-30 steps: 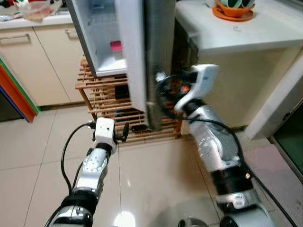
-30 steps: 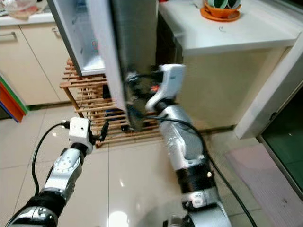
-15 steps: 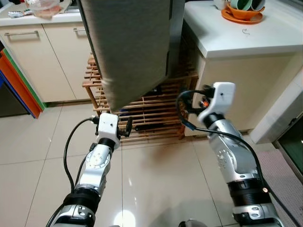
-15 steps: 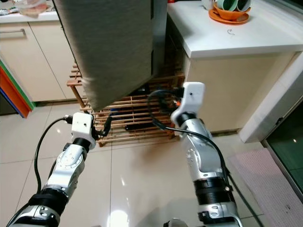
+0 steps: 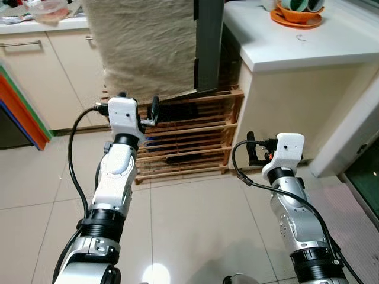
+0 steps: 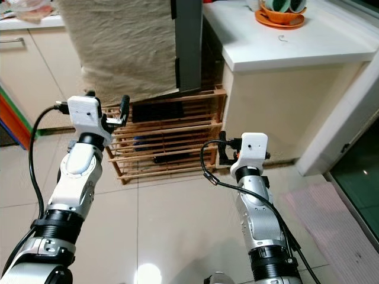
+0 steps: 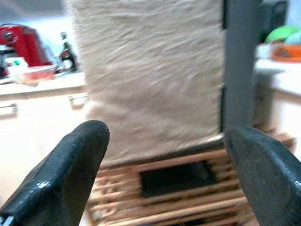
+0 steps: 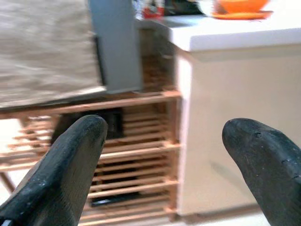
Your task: Restocking fridge
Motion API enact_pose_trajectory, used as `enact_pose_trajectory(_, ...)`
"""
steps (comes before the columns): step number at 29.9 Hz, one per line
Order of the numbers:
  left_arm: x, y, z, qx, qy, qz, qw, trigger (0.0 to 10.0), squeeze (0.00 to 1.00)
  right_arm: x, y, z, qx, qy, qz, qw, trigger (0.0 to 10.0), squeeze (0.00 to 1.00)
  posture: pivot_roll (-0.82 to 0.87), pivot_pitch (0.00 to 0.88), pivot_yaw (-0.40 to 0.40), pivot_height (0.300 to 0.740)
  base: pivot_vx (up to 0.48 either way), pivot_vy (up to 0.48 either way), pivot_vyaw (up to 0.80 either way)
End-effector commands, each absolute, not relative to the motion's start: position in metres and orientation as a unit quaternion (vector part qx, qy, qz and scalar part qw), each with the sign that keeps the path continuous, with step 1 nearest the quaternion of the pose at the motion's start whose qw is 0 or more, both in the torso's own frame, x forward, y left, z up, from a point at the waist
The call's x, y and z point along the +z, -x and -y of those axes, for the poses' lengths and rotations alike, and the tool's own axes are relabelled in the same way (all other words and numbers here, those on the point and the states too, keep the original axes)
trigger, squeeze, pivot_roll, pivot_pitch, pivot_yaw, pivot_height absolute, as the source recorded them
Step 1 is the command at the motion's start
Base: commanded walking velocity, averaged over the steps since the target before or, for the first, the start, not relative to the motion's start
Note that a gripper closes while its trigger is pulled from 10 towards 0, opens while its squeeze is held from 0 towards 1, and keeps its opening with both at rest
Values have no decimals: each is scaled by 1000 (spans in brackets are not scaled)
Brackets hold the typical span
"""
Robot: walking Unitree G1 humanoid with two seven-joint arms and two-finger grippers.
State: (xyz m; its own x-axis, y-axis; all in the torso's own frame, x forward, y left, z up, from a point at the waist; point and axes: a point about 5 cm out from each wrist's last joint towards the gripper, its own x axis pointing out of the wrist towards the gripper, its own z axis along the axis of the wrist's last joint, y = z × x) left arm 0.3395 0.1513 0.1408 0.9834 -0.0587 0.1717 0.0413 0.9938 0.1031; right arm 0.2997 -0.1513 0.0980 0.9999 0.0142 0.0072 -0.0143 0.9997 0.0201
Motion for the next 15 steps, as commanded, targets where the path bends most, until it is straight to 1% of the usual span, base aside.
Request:
enact_pose_trajectory(1, 134, -338, -157, -16, -59, 68, 996, 10000, 0, 97, -301, 143, 22, -13, 1, 1000, 10000, 0, -114, 0, 23, 740, 0, 439, 0)
enact_pose_trajectory(8, 129, -339, -155, -20, -59, 48, 997, 10000, 0, 93, -297, 135, 39, -15, -2, 999, 10000, 0, -116, 0, 19, 740, 385, 282, 0)
enact_pose_trajectory(9, 127, -339, -155, -21, -68, 40, 997, 10000, 0, 93, -296, 134, 43, -15, -2, 999, 10000, 0, -118, 0, 21, 740, 326, 0, 0)
enact_pose_trajectory(11, 123, -340, -152, -23, -79, 27, 996, 10000, 0, 94, -296, 128, 58, -15, 2, 998, 10000, 0, -120, 0, 25, 740, 0, 0, 0)
enact_pose_trajectory(14, 124, -339, -150, -31, -73, 30, 996, 10000, 0, 98, -296, 119, 75, -17, 10, 997, 10000, 0, -123, 0, 26, 740, 0, 0, 0)
enact_pose_trajectory(15, 125, -339, -149, -32, -66, 36, 997, 10000, 0, 99, -296, 117, 81, -15, 13, 997, 10000, 0, -123, 0, 27, 740, 364, 0, 0)
